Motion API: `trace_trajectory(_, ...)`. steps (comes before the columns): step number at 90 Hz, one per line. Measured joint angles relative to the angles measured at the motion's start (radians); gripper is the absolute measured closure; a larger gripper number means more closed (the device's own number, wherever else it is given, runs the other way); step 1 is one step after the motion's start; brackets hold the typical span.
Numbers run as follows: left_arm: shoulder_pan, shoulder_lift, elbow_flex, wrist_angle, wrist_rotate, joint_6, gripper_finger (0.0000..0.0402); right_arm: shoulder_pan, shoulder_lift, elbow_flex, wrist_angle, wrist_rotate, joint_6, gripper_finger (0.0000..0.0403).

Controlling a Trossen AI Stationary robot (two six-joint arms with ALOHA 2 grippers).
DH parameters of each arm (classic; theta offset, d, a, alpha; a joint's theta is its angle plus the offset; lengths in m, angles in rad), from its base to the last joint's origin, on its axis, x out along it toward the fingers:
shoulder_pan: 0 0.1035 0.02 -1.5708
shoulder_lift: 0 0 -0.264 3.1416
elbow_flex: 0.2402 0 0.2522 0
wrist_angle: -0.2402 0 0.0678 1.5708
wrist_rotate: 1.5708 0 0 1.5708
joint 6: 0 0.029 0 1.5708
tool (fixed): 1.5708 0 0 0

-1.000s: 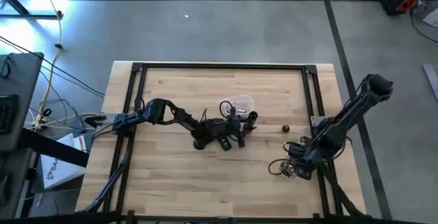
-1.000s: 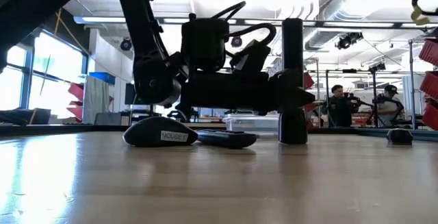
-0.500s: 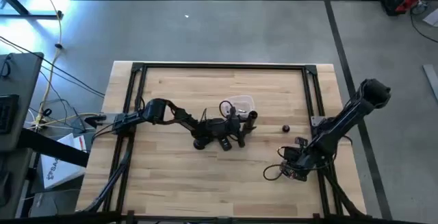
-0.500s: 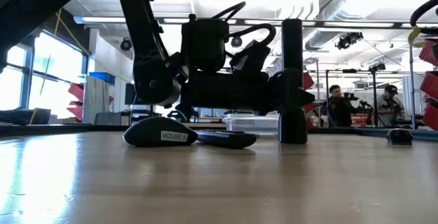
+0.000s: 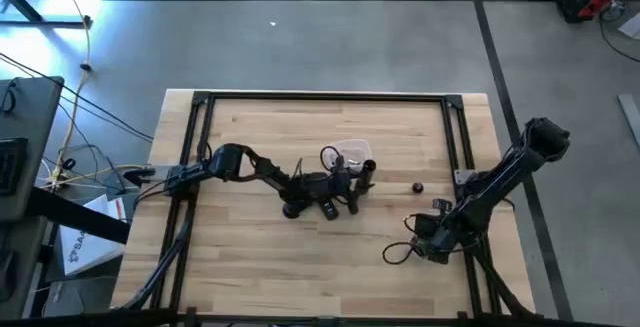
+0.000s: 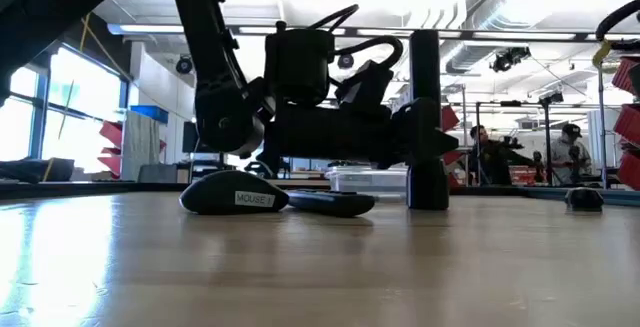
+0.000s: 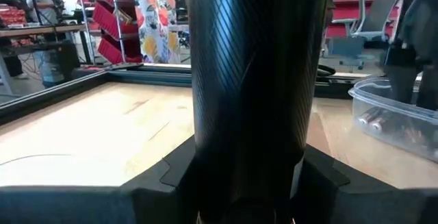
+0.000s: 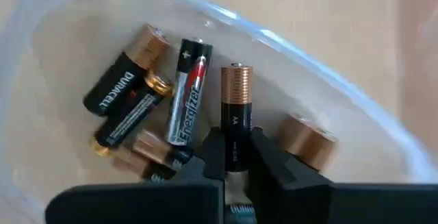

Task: Insert battery
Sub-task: Insert the black battery into the flashlight

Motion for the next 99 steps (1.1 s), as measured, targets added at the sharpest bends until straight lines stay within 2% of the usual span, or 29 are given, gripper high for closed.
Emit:
trace_trajectory(11, 0.000, 0.000, 0.000, 0.000, -0.001, 0.000, 0.0257, 0.000, 0.000, 0.118, -0.192, 0.017, -0.041, 0.0401)
trace_trajectory(21, 0.000, 0.000, 0.000, 0.000, -0.001, 0.000, 0.0257, -0.002, -0.001, 0.234, -0.354, 0.077, -0.081, 0.0401)
trace_trajectory(34, 0.000, 0.000, 0.000, -0.001, -0.002, -0.007, 0.0257, -0.013, -0.001, 0.368, -0.525, 0.239, -0.199, 0.0402)
trace_trajectory(45, 0.007, 0.000, 0.000, -0.002, 0.002, -0.041, 0.0257, -0.052, -0.001, 0.434, -0.593, 0.387, -0.460, 0.0402)
trace_trajectory(59, 0.010, 0.000, 0.000, -0.005, 0.026, -0.076, 0.0257, -0.144, 0.014, 0.464, -0.597, 0.543, -0.817, 0.0402)
trace_trajectory(73, 0.010, 0.000, 0.000, -0.005, 0.026, -0.102, 0.0257, -0.235, 0.045, 0.467, -0.592, 0.825, -1.192, 0.0399)
trace_trajectory(85, 0.010, 0.000, 0.000, -0.005, 0.026, -0.100, 0.0257, -0.308, 0.077, 0.467, -0.526, 1.070, -1.518, 0.0399)
trace_trajectory(99, 0.014, 0.000, 0.000, -0.006, 0.030, -0.106, 0.0257, -0.388, 0.106, 0.467, -0.383, 1.204, -1.857, 0.0400)
